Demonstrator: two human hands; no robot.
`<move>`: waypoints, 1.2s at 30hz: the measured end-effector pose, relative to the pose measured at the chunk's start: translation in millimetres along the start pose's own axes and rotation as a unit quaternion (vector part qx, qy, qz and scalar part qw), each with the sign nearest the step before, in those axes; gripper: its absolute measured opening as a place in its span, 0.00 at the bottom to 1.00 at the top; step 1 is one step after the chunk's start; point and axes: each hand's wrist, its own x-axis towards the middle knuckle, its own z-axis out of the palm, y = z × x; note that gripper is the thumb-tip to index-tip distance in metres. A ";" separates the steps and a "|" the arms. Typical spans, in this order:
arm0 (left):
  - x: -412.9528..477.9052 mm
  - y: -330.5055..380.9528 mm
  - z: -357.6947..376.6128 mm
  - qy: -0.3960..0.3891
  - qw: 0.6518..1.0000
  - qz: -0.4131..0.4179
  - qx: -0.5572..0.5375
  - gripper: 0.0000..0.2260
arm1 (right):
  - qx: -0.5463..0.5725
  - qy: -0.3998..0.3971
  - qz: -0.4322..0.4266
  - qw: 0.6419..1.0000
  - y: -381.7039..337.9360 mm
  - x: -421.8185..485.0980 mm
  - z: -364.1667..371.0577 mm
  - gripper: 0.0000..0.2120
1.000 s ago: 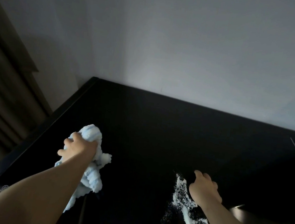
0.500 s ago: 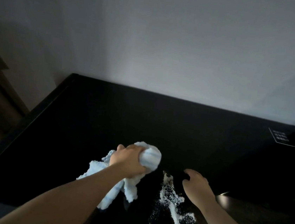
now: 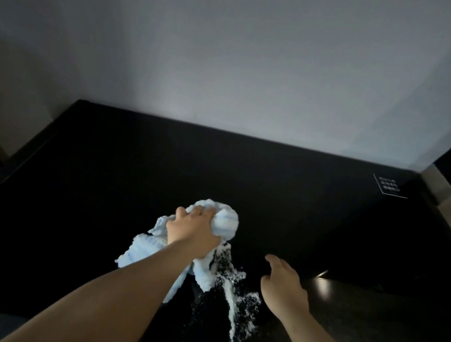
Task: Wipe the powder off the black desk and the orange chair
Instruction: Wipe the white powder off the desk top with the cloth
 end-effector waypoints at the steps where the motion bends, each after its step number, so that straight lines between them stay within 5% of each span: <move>1: -5.4 5.1 3.6 -0.013 0.999 0.029 0.006 0.30 | -0.006 0.001 -0.006 1.000 4.1 -1.4 1.0 0.24; 7: -41.2 12.9 9.9 -0.067 0.989 0.127 0.025 0.31 | 0.004 0.010 -0.033 0.999 25.8 -11.8 0.7 0.24; 19: -102.3 36.8 13.2 -0.141 0.983 0.113 -0.005 0.27 | 0.006 0.008 -0.090 0.996 62.4 -39.2 5.5 0.22; 23: -117.2 45.5 8.0 -0.149 0.987 -0.001 -0.053 0.21 | 0.039 0.007 -0.096 0.995 73.6 -49.7 4.9 0.22; 27: -135.7 21.3 1.2 -0.015 0.979 -0.060 -0.193 0.21 | 0.061 0.007 -0.107 0.992 86.4 -61.8 4.9 0.22; 30: -143.4 2.3 6.4 0.067 0.974 -0.124 -0.174 0.21 | 0.061 0.005 -0.106 0.992 93.8 -68.3 6.8 0.22; 36: -155.9 1.0 39.4 0.000 0.946 -0.265 -0.187 0.30 | 0.086 0.017 -0.093 0.992 106.7 -78.7 8.4 0.22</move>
